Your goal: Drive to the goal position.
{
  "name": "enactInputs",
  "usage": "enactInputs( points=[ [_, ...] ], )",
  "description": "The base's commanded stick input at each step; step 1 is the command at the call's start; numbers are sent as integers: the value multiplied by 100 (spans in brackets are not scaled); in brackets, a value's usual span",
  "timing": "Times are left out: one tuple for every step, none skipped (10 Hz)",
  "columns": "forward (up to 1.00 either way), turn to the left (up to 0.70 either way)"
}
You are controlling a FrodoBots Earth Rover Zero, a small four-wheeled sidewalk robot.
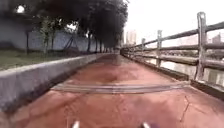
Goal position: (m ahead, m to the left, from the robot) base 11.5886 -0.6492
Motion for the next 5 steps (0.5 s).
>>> enactInputs(
  points=[
    [70,0],
    [70,0],
    [70,0],
    [70,0],
    [70,0]
  ],
)
